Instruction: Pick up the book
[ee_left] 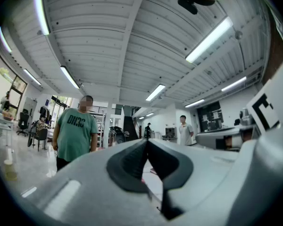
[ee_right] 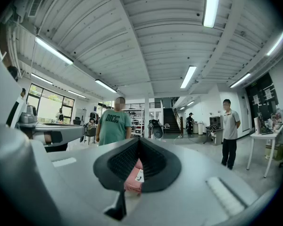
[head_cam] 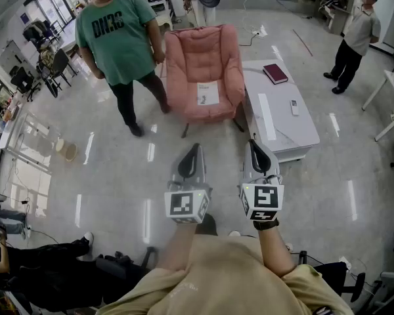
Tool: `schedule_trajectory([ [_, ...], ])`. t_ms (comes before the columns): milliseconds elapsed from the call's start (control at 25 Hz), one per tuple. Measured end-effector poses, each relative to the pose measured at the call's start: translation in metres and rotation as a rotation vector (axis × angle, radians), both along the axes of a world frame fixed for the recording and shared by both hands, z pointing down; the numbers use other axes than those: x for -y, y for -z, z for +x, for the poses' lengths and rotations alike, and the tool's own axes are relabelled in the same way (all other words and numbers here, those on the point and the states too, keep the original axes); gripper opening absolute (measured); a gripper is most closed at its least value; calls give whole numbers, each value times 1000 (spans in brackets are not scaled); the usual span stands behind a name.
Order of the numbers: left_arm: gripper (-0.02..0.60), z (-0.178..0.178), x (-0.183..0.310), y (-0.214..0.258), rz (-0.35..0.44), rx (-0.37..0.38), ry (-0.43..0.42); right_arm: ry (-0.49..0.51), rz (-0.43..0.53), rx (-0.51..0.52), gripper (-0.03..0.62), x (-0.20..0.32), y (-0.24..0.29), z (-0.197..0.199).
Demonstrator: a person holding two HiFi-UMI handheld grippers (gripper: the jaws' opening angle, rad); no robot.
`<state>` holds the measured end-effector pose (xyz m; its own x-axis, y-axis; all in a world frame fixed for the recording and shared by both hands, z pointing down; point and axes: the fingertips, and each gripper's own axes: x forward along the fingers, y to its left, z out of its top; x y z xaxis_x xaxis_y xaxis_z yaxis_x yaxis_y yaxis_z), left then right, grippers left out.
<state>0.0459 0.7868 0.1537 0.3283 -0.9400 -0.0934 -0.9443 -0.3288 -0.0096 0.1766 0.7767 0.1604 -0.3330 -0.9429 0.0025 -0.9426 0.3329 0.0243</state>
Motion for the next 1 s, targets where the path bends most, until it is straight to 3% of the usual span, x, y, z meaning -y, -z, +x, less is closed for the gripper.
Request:
schedule_trajectory([
  [280,0,-28,90,-8,-15,-9,-45,-70,-5,60,5,75,-4,-21],
  [440,0,-41,159,14,24,-31,-106,-112,36,26,5,131,18,-40],
  [680,0,-89,244,21,16,-41,-181,-153,15,-1,5,213,23,-102],
  [1000,0,-151,322,-17,-66,-95,-152,-86,-51,-59,5,286,-3,-173],
])
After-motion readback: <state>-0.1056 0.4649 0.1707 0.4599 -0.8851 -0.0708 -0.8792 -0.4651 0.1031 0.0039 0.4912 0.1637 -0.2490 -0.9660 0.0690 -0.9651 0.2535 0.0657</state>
